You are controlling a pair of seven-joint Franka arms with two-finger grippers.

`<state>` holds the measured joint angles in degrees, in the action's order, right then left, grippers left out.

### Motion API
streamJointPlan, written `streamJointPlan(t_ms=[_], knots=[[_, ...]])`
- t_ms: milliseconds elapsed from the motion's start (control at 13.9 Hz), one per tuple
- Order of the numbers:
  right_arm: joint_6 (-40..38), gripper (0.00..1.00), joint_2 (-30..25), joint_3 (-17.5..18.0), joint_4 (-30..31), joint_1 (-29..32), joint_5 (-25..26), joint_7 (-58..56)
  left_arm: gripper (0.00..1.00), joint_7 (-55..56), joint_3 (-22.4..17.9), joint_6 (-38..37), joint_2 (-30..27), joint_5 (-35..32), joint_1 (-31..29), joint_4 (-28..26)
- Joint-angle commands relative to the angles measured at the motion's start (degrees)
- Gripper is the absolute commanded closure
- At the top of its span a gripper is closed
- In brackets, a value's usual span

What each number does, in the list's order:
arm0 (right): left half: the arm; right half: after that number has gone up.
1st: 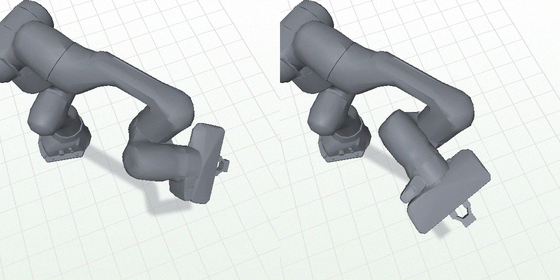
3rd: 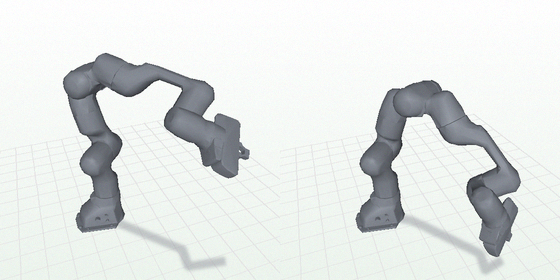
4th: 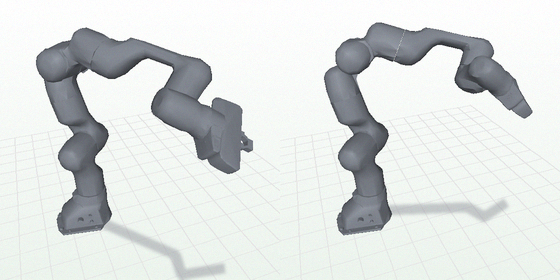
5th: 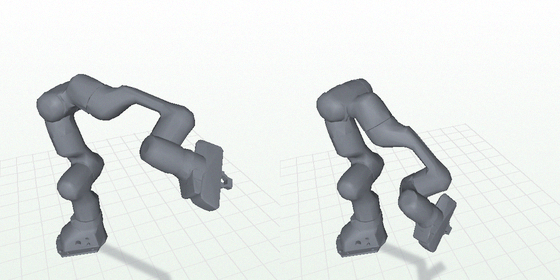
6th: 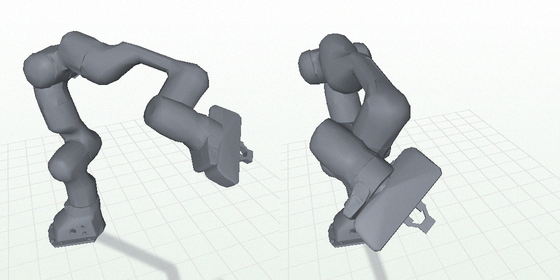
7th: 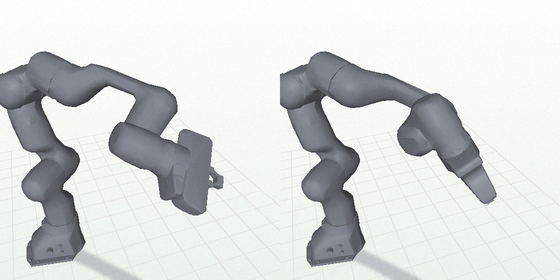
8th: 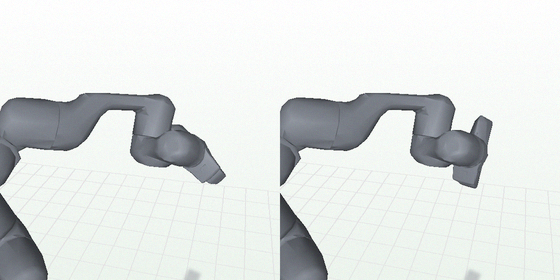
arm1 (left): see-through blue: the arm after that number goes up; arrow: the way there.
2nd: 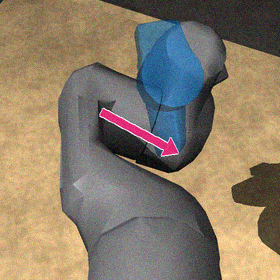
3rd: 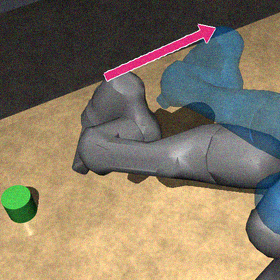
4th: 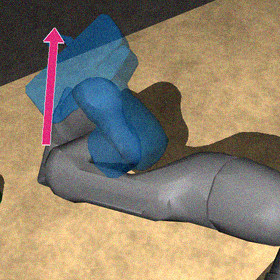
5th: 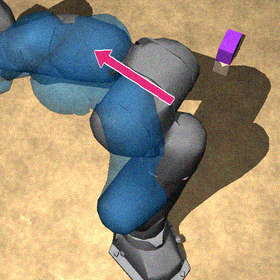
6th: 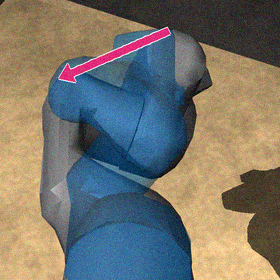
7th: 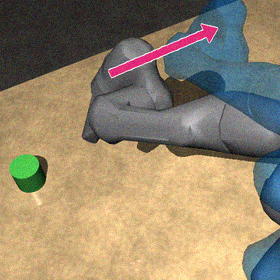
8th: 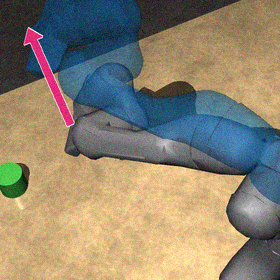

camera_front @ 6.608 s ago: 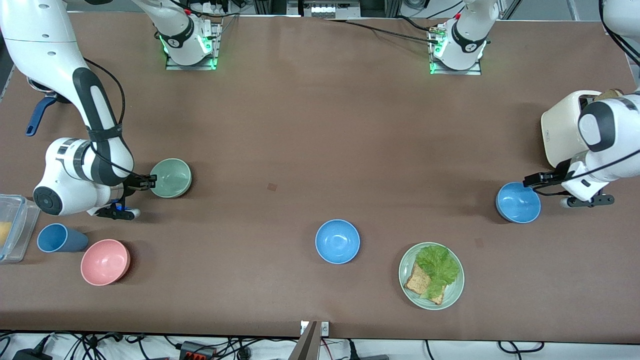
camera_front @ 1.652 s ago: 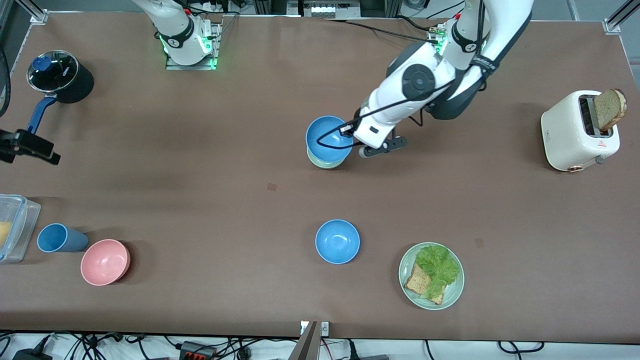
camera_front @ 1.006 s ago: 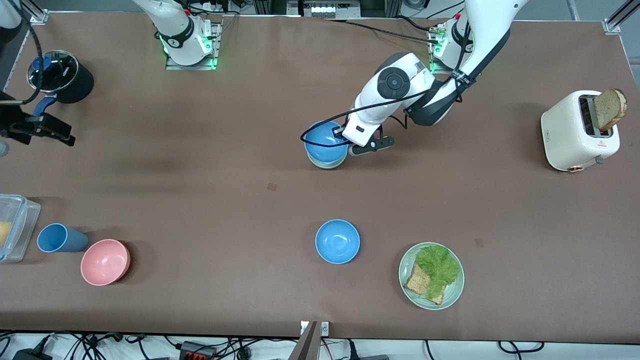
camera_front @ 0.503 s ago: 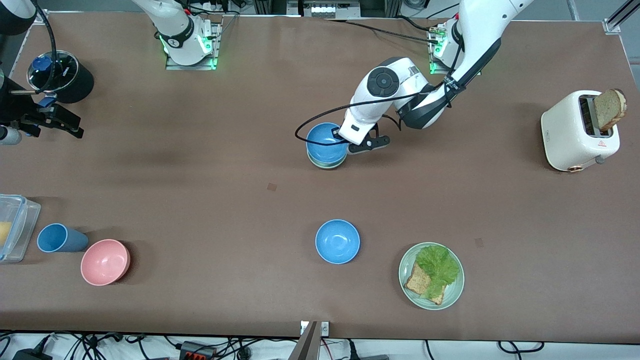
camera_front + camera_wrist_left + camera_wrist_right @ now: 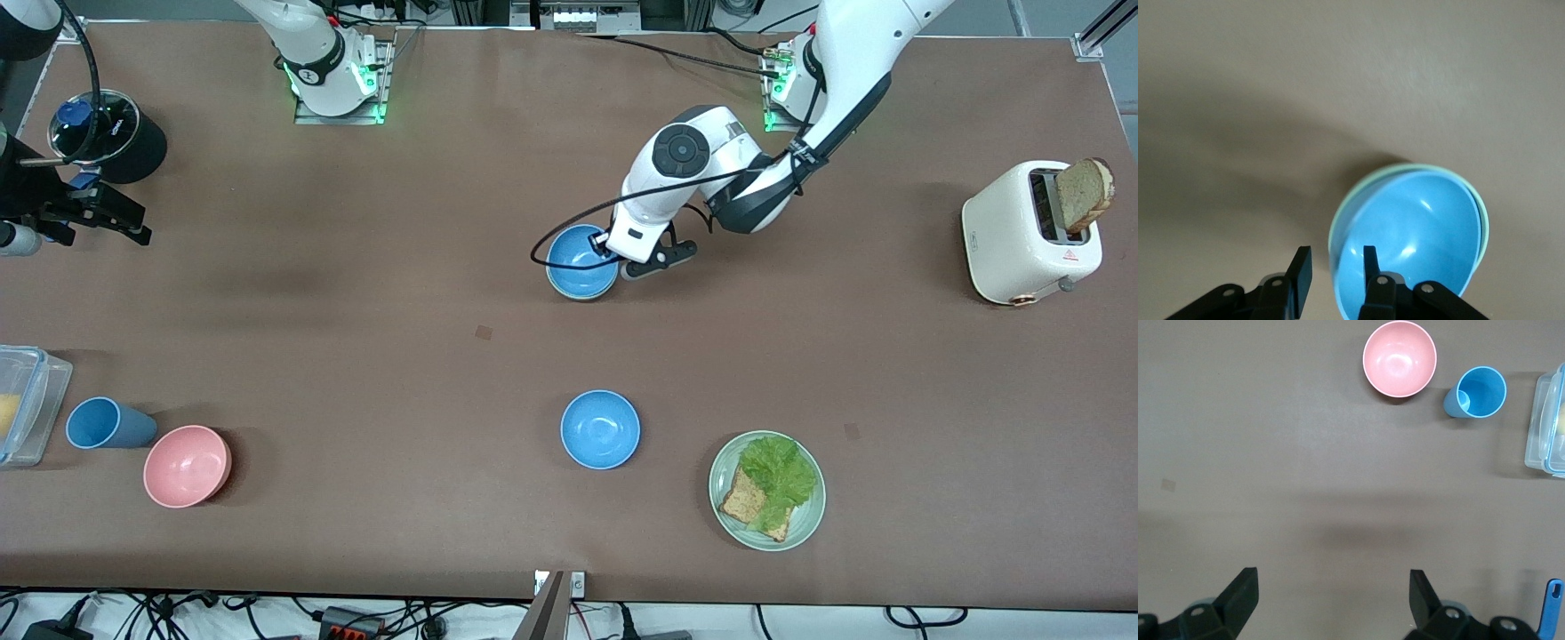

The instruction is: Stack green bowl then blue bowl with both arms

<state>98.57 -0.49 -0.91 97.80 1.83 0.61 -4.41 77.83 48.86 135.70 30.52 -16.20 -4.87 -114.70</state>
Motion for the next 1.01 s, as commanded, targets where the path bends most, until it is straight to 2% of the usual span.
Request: streamJointPlan(t_ms=[0, 144, 287, 503, 646, 718, 790, 934], knots=[[-0.74, 0.00, -1.09, 0.12, 0.90, 0.10, -0.52, -1.13, 0.62, 1.18, 1.75, -7.44, -1.60, -1.82, -2.32, 4.64], [-0.39, 0.00, -1.79, 0.12, 1.95, 0.10, -0.69, -1.04, 0.62, 0.57, 6.40, -9.39, -1.51, -1.82, -8.10, 6.41], [0.05, 0.00, -1.70, 0.12, 2.13, 0.10, -0.87, -0.34, 0.62, -6.25, 10.10, -10.80, -1.51, -1.82, -13.74, 6.94], [-0.47, 0.00, -1.97, 0.21, 1.96, 0.10, -0.96, -0.16, 0.60, -12.51, 11.08, -16.84, -1.34, -1.73, -16.22, 12.28], [-0.57, 0.00, -2.41, 0.21, 2.04, 0.01, -0.96, -0.16, 0.48, -15.41, 10.65, -22.03, -0.64, -1.65, -16.31, 17.47], [-0.57, 0.00, -2.41, 0.21, 1.96, 0.01, -0.87, -0.16, 0.37, -19.61, 10.56, -24.05, -0.37, -1.38, -17.09, 19.23], [-0.39, 0.00, -2.23, 0.21, 1.87, 0.10, -0.87, -0.16, 0.00, -24.09, 10.64, -25.47, -0.37, -1.21, -18.49, 19.86], [-0.65, 0.00, -2.14, 0.21, 1.78, 0.10, -0.96, -0.16, 0.00, -33.22, 11.08, -26.79, -1.07, -1.03, -21.83, 19.95]])
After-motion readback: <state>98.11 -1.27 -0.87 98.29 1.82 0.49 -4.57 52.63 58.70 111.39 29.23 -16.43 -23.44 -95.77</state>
